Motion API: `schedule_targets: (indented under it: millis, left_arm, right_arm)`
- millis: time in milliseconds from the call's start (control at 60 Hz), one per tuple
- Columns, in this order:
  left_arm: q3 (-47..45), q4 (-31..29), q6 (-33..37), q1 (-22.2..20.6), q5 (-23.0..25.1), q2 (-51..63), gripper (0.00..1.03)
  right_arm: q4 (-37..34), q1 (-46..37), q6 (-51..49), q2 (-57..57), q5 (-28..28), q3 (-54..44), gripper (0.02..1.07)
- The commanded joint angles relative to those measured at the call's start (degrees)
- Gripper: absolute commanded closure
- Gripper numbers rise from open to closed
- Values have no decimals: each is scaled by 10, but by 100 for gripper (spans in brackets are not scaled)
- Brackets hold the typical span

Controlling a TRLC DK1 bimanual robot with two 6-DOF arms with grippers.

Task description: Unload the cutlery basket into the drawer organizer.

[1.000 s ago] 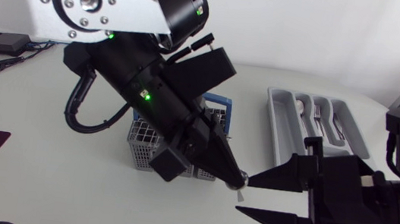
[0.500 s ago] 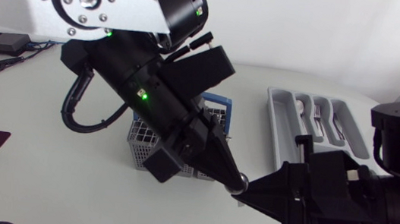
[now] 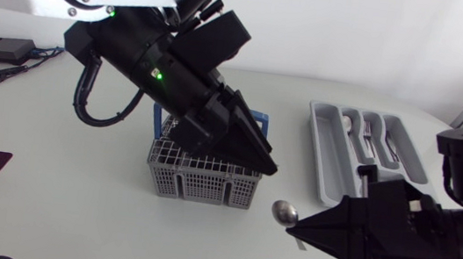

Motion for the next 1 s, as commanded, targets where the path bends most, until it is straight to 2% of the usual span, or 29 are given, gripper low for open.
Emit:
schedule_targets:
  millis: [0, 50, 67, 133, 167, 200, 233, 350, 650, 817, 983]
  left_arm:
    - [10, 28, -34, 16, -10, 12, 17]
    - [5, 43, -42, 17, -35, 12, 17]
    - [-1, 64, -58, 16, -67, 13, 17]
    - [-13, 88, -70, 9, -110, 14, 17]
    - [-22, 106, -83, -1, -149, 16, 17]
    - [-25, 110, -85, -5, -158, 17, 17]
    - [-27, 117, -91, -16, -200, 26, 17]
    - [-24, 118, -107, -46, -282, 58, 17]
    - [8, 116, -142, -71, -382, 118, 17]
    - [27, 112, -153, -81, -424, 138, 17]
    - [49, 106, -165, -92, -470, 162, 17]
  right_arm:
    - [-25, -45, -45, -20, -4, -12, 101]
    - [-42, -88, -84, -31, -8, -21, 101]
    - [-47, -100, -94, -33, -9, -24, 101]
    - [-63, -165, -150, -38, -22, -37, 101]
    - [-65, -201, -181, -37, -24, -46, 101]
    - [-65, -221, -197, -34, -28, -49, 101]
    - [-68, -271, -238, -25, -43, -57, 101]
    - [-67, -388, -344, 27, -75, -63, 101]
    - [-44, -541, -503, 202, -101, -20, 101]
    - [-33, -585, -538, 288, -102, 32, 102]
    - [20, -607, -552, 359, -89, 70, 102]
